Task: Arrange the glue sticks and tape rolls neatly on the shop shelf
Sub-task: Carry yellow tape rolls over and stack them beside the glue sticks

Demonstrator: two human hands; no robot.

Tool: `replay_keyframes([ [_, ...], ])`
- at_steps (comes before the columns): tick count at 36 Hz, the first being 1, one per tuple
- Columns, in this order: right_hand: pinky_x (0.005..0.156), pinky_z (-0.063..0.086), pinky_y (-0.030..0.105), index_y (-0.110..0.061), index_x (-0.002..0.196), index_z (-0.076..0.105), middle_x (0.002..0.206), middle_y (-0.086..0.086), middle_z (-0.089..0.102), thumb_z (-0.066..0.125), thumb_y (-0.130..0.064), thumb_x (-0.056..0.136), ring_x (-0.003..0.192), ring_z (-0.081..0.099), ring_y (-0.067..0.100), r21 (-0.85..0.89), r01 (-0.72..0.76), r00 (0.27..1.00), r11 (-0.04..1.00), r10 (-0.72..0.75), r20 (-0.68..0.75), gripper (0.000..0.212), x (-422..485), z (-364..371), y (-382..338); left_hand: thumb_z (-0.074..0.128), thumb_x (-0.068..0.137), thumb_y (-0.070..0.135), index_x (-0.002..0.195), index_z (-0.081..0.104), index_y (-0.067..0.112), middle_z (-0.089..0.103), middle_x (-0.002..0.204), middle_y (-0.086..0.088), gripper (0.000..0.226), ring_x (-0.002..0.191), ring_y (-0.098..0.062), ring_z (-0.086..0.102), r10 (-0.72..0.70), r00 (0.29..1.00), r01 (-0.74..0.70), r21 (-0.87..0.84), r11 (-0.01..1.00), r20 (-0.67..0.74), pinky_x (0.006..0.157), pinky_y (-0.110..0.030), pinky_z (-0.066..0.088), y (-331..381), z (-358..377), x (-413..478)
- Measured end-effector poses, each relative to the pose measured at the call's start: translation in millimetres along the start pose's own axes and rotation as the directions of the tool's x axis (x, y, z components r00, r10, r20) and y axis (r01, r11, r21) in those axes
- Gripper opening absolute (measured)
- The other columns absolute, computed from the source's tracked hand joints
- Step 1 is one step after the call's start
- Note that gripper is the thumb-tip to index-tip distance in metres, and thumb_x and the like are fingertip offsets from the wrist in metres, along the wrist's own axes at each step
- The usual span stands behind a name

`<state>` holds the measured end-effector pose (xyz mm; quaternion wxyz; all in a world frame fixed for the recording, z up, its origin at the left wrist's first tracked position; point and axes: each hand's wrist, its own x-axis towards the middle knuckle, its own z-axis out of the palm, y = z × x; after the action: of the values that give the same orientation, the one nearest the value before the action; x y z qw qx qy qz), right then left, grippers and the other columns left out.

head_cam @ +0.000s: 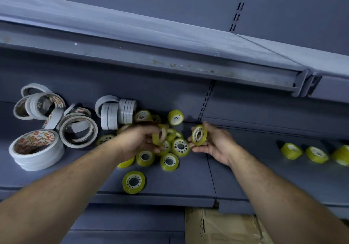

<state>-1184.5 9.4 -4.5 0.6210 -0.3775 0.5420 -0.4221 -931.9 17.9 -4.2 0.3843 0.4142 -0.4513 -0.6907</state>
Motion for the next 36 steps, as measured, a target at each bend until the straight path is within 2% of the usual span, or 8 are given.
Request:
replay_keyframes([
  [4, 0.054, 0.06, 0.037, 0.007, 0.114, 0.063, 0.095, 0.035, 0.068, 0.028, -0.041, 0.109, 0.066, 0.068, 0.035, 0.04, -0.005, 1.0, 0.999, 0.006, -0.005, 0.059, -26, 0, 0, 0.046, 0.093, 0.026, 0.118, 0.065, -0.006, 0.065, 0.099, -0.032, 0.045, 0.058, -0.026, 0.061, -0.071, 0.986, 0.092, -0.138, 0.986, 0.152, 0.047, -0.027, 0.052, -6, 12, 4],
  [10, 0.055, 0.058, 0.038, 0.01, 0.116, 0.062, 0.102, 0.039, 0.067, 0.031, -0.041, 0.109, 0.064, 0.065, 0.035, 0.084, 0.03, 0.999, 0.996, -0.026, -0.047, 0.06, -56, -11, 5, 0.05, 0.084, 0.034, 0.121, 0.063, -0.007, 0.064, 0.096, -0.03, 0.057, 0.055, -0.026, 0.058, -0.121, 0.937, 0.18, -0.156, 0.971, 0.329, 0.047, -0.026, 0.052, -11, 32, 10],
  [15, 0.054, 0.058, 0.036, 0.008, 0.118, 0.063, 0.102, 0.035, 0.069, 0.038, -0.043, 0.107, 0.065, 0.067, 0.033, 0.106, 0.072, 0.996, 0.992, -0.065, -0.064, 0.058, -82, -33, 10, 0.056, 0.083, 0.031, 0.123, 0.062, -0.003, 0.065, 0.098, -0.025, 0.052, 0.063, -0.027, 0.062, -0.138, 0.942, 0.165, -0.065, 0.984, 0.305, 0.049, -0.027, 0.054, -20, 60, 11],
  [18, 0.059, 0.061, 0.038, 0.004, 0.121, 0.061, 0.108, 0.032, 0.069, 0.05, -0.037, 0.103, 0.081, 0.071, 0.038, 0.126, 0.104, 0.993, 0.987, -0.095, -0.069, 0.046, -94, -58, 14, 0.069, 0.066, 0.02, 0.117, 0.067, 0.012, 0.067, 0.097, -0.011, 0.052, 0.076, -0.022, 0.065, 0.006, 0.989, -0.031, 0.164, 0.986, 0.149, 0.059, -0.028, 0.056, -27, 89, 9],
  [23, 0.08, 0.06, 0.047, -0.008, 0.117, 0.066, 0.116, 0.023, 0.067, 0.067, -0.01, 0.094, 0.103, 0.07, 0.035, 0.02, 0.23, 0.962, 0.973, -0.225, -0.155, 0.022, -116, -111, 24, 0.079, 0.074, 0.008, 0.108, 0.067, 0.036, 0.066, 0.087, 0.008, 0.046, 0.061, 0.003, 0.058, 0.317, 0.945, -0.299, 0.6, 0.742, 0.079, 0.057, -0.011, 0.046, -38, 143, 7],
  [28, 0.081, 0.056, 0.027, -0.021, 0.111, 0.072, 0.098, 0.001, 0.073, 0.083, -0.009, 0.079, 0.085, 0.07, 0.012, -0.443, 0.279, 0.889, 0.852, -0.403, -0.216, 0.035, -142, -171, 29, 0.067, 0.072, 0.025, 0.127, 0.064, 0.035, 0.06, 0.123, 0.004, 0.056, 0.117, -0.019, 0.055, 0.421, 0.895, -0.306, 0.891, 0.336, 0.148, 0.101, -0.027, 0.044, -48, 201, 14],
  [32, 0.076, 0.05, 0.013, -0.036, 0.112, 0.074, 0.097, -0.012, 0.071, 0.087, -0.027, 0.072, 0.087, 0.067, 0.005, -0.712, 0.19, 0.872, 0.676, -0.449, -0.194, 0.042, -162, -228, 26, 0.061, 0.076, 0.027, 0.135, 0.057, 0.041, 0.05, 0.137, 0.002, 0.061, 0.127, -0.025, 0.045, 0.339, 0.928, -0.239, 0.943, 0.231, 0.153, 0.105, -0.029, 0.039, -55, 260, 15],
  [36, 0.086, 0.053, 0.021, -0.037, 0.12, 0.07, 0.11, -0.01, 0.069, 0.086, -0.035, 0.069, 0.096, 0.066, 0.004, -0.75, 0.156, 0.876, 0.643, -0.441, -0.196, 0.053, -180, -279, 22, 0.064, 0.081, 0.023, 0.14, 0.051, 0.039, 0.048, 0.136, 0.001, 0.062, 0.129, -0.026, 0.04, 0.355, 0.925, -0.233, 0.942, 0.241, 0.138, 0.106, -0.034, 0.04, -62, 317, 20],
])
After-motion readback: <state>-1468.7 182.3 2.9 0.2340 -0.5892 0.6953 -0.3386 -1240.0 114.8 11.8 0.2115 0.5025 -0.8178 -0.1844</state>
